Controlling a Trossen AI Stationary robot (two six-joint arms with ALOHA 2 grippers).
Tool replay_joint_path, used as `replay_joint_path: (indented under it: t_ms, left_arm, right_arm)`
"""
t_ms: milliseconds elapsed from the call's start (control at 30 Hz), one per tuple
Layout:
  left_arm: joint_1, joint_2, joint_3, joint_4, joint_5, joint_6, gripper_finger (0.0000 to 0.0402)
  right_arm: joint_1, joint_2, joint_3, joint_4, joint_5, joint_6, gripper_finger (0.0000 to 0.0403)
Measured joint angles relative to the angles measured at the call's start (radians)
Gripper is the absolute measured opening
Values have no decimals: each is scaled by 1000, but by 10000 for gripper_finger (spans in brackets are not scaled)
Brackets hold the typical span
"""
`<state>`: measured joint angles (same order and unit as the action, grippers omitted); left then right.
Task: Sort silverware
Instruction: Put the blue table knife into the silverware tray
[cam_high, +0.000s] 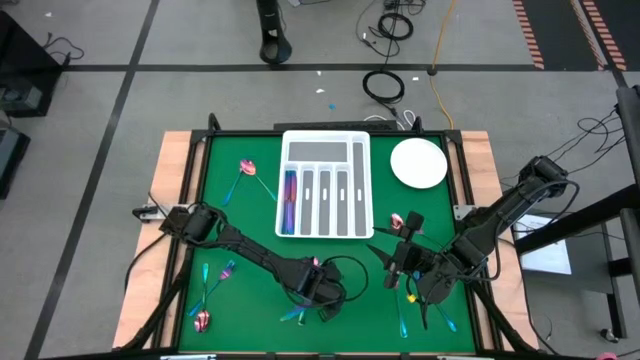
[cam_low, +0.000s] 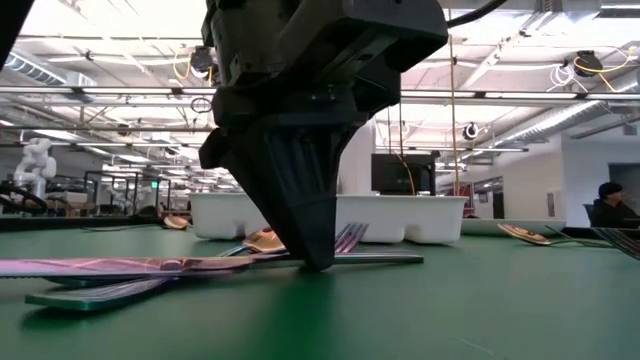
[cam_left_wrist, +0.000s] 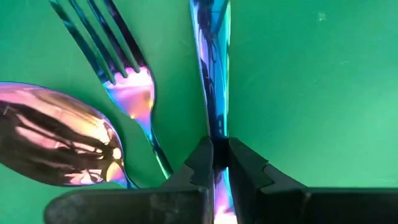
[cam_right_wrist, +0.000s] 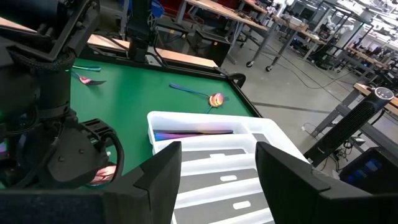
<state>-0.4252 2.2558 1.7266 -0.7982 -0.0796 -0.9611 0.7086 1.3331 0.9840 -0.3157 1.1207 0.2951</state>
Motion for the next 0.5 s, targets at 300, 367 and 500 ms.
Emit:
replay_joint_path:
  t_ms: [300,367,500]
  left_arm:
    - [10,-2,12,12,28,3,18]
    - [12,-7,12,18,28,6,18]
    - [12,-38,13,30,19,9,12]
  right_arm:
    - [0,0,0,0,0,0,194]
    - [0,0,0,0,0,0,194]
    - [0,0,0,0,0,0,194]
